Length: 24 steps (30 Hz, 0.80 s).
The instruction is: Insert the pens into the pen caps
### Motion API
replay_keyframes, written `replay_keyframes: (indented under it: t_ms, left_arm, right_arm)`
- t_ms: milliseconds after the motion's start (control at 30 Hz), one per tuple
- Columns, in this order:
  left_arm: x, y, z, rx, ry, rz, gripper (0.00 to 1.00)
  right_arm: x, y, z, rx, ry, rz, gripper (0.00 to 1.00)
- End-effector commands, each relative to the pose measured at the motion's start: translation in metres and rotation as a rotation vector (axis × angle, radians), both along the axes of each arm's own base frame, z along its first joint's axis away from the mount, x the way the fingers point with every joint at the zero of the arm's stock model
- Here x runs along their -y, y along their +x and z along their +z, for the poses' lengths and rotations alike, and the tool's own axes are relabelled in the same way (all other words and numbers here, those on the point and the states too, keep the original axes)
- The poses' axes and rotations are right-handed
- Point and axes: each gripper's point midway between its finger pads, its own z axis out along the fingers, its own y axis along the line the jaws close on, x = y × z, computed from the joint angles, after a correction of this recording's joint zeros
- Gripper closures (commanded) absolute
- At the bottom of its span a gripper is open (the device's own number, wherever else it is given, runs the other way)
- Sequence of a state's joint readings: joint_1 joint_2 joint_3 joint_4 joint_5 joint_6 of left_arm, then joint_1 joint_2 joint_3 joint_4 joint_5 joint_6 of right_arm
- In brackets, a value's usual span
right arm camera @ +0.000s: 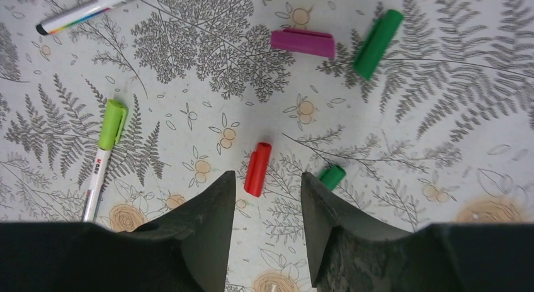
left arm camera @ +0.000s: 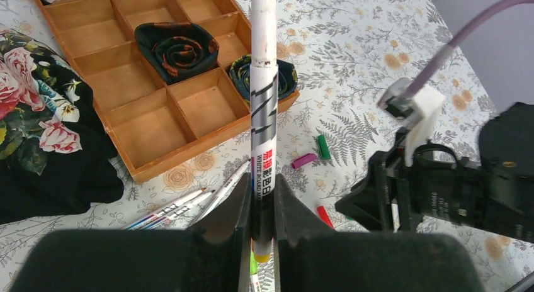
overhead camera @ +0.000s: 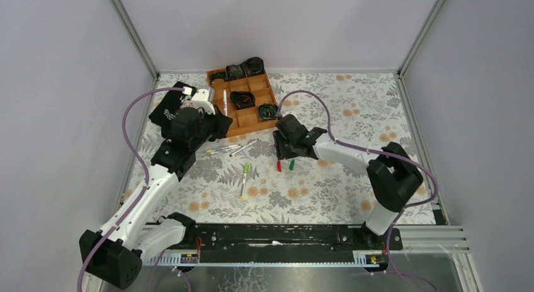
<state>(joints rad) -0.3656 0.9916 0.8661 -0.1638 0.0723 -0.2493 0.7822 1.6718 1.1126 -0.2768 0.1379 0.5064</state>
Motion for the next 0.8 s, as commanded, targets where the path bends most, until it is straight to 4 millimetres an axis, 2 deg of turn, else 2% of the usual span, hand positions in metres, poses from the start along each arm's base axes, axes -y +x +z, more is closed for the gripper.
replay_keyframes:
  t_ms: [0,100,333,600,767]
  left_arm:
    - [-0.006,0.001,0.0,0.025,0.029,0.013,1.0]
    - [-0.006,0.001,-0.001,0.023,0.034,0.012,1.0]
    - [-0.008,-0.003,-0.002,0.024,0.032,0.016,1.0]
    - [-0.007,-0.002,-0.005,0.015,0.033,0.011,1.0]
    - [-0.006,-0.002,-0.004,0.016,0.033,0.01,1.0]
  right_arm:
    - [-0.03,-0.005,-0.008,-0.044,0.019,0.103,0.52]
    - [-0.035,-0.009,-0.02,-0.057,-0.031,0.124,0.53]
    - [-0.032,-0.013,-0.039,-0.07,-0.101,0.134,0.55]
    - [-0.05,-0.025,-0.056,-0.095,-0.099,0.264,0.54]
    - [-0.059,-0.027,-0.062,-0.091,-0.103,0.306,0.53]
